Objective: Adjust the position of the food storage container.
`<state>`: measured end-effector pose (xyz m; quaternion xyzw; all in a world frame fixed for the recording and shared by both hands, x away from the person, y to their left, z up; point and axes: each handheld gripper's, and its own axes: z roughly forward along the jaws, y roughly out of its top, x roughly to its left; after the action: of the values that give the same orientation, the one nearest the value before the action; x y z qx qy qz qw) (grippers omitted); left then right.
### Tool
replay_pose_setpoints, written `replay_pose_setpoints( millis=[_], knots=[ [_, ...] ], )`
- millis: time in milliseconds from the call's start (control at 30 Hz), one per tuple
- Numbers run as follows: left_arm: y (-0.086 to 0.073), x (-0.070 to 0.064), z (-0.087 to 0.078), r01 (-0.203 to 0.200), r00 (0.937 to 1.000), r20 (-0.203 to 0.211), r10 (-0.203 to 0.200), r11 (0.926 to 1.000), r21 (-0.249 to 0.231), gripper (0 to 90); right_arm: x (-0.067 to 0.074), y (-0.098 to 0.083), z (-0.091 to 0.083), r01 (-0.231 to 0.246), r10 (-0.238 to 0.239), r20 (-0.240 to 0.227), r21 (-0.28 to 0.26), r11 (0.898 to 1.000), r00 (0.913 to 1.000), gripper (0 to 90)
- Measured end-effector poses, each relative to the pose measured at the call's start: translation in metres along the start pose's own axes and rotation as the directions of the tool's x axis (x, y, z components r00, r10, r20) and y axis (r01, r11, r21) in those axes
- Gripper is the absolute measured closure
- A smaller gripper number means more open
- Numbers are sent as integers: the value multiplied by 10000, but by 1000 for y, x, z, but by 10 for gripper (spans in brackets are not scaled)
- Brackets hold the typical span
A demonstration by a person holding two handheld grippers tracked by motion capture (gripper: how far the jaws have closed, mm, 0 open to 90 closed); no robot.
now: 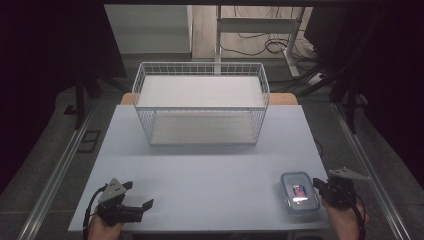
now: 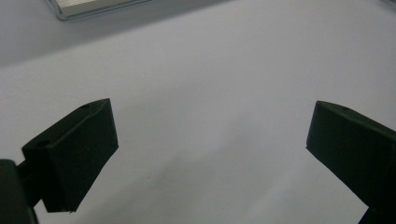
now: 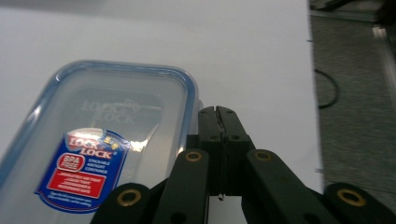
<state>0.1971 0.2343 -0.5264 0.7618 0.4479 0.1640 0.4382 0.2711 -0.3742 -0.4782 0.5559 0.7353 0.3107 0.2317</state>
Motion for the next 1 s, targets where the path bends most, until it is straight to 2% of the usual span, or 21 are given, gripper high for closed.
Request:
replay_pose_setpoints(
  millis=[33,133,167,233,267,300,333,367,467,500,567,600,633,700,833,900,933,967,1000],
  knots=[
    [0,0,0,23,10000,30,-23,10000,17,18,3,1,2,-177,174,-486,-58,9998,9987,895],
    [0,0,1,44,10000,69,-45,10000,36,19,9,3,7,23,-21,-611,36,10000,9981,894],
    [0,0,1,40,9999,109,-41,10000,53,19,17,5,12,83,-71,-1031,114,9999,9946,894],
    [0,0,1,40,9999,134,-41,10000,58,19,29,8,18,315,-279,-1431,231,9992,9893,895],
    [0,0,1,40,9999,134,-41,10000,58,19,29,8,18,315,-279,-1431,231,9992,9893,895],
    [0,0,2,47,9998,169,-48,10000,68,20,43,13,25,641,-572,-1815,322,9974,9817,895],
    [0,0,2,47,9998,169,-48,10000,68,19,43,13,25,641,-572,-1815,322,9974,9817,895],
    [0,0,2,52,9998,182,-54,9999,90,19,49,15,27,754,-673,-2001,330,9966,9775,894],
    [0,-1,3,46,9997,222,-48,9999,114,20,75,19,36,1326,-1119,-3050,482,9900,9458,894],
    [0,-1,3,51,9997,234,-54,9999,107,20,81,21,31,1466,-1283,-3157,347,9886,9401,893],
    [0,-1,2,58,9997,232,-60,9999,101,20,81,22,27,1545,-1395,-3039,256,9877,9424,894],
    [0,-1,2,61,9997,233,-63,9999,99,20,78,21,17,1584,-1508,-2787,46,9874,9484,894],
    [0,-1,2,82,9997,244,-84,9999,89,20,75,19,12,1508,-1448,-2772,3,9886,9498,894],
    [0,0,3,136,9995,291,-138,9999,81,22,70,9,0,1326,-1271,-2625,35,9912,9565,894],
    [0,-1,3,146,9994,308,-149,9999,83,23,66,-23,-24,1438,-1323,-2252,353,9890,9653,895],
    [0,-1,3,158,9994,304,-160,9998,78,23,66,-28,-27,1440,-1322,-2116,415,9887,9684,895],
    [0,0,3,176,9994,308,-178,9998,71,23,66,-33,-30,1393,-1243,-2172,552,9887,9682,894],
    [0,0,2,178,9995,276,-180,9998,65,23,68,-39,-31,1260,-1010,-2575,826,9886,9610,894],
    [0,0,2,178,9995,276,-180,9998,65,24,68,-39,-31,1260,-1010,-2575,826,9886,9610,894]
  ],
)
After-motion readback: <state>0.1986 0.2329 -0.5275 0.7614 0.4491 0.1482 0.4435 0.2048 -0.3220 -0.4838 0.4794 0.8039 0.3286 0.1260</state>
